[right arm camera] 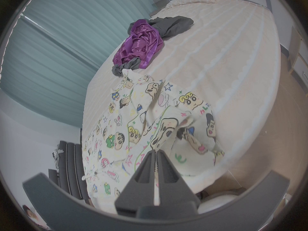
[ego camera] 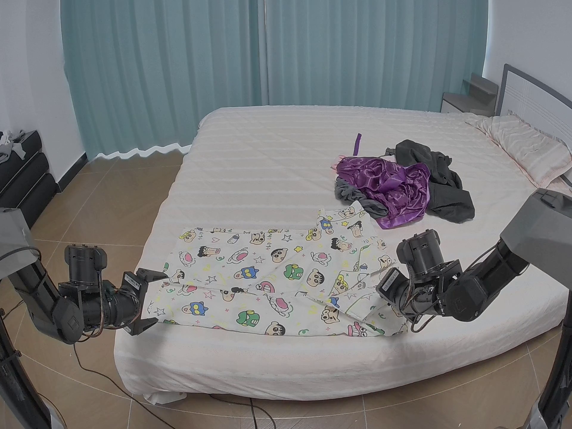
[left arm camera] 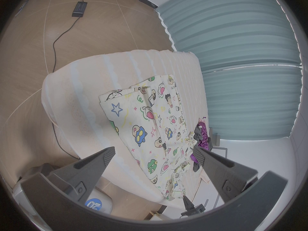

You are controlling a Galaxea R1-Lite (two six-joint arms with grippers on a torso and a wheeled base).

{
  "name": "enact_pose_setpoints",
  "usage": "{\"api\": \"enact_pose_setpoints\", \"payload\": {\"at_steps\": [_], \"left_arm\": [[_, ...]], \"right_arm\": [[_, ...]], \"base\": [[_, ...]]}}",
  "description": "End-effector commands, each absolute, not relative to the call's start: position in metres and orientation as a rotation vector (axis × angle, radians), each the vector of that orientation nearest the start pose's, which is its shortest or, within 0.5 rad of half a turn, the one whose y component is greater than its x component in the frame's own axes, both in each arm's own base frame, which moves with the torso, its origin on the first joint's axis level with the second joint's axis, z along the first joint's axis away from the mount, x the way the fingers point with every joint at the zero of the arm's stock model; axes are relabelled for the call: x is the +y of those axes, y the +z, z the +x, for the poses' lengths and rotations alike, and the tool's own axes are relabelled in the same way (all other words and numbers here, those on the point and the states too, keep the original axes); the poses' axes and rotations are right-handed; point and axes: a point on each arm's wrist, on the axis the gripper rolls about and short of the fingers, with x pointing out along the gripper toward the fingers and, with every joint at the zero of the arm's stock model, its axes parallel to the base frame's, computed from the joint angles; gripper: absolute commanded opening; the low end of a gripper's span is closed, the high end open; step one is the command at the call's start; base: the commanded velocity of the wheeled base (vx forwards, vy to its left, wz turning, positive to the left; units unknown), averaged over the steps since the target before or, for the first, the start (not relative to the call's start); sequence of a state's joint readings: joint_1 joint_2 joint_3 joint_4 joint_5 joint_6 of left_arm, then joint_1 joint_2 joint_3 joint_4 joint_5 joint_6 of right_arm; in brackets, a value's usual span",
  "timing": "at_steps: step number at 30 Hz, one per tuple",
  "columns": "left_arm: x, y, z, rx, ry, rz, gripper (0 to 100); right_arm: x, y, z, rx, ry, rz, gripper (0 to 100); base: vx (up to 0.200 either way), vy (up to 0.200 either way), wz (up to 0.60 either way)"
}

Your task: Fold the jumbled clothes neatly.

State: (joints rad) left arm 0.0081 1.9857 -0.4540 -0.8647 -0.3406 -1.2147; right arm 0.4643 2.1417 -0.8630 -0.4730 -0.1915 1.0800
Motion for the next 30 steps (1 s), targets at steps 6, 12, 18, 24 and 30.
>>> {"api": "enact_pose_setpoints", "payload": {"at_steps": [6,12,18,24,30], "left_arm": [[-0.005,0.039,0.283,0.78,0.127,-1.273,100],[-0.005,0.039,0.283,0.782,0.127,-1.272,100],[-0.005,0.039,0.283,0.781,0.128,-1.273,100],[-0.005,0.039,0.283,0.782,0.127,-1.272,100],[-0.005,0.039,0.283,0.781,0.128,-1.273,100]], "right_arm": [[0.175,0.078,0.29,0.781,-0.088,0.728,0],[0.18,0.095,0.287,0.789,-0.07,0.703,0],[0.183,0.108,0.293,0.79,-0.069,0.697,0],[0.183,0.099,0.288,0.839,-0.093,0.662,0],[0.179,0.092,0.277,0.891,-0.116,0.627,0]], "base": [[0.0,0.0,0.0],[0.0,0.0,0.0],[0.0,0.0,0.0],[0.0,0.0,0.0],[0.0,0.0,0.0]]}}
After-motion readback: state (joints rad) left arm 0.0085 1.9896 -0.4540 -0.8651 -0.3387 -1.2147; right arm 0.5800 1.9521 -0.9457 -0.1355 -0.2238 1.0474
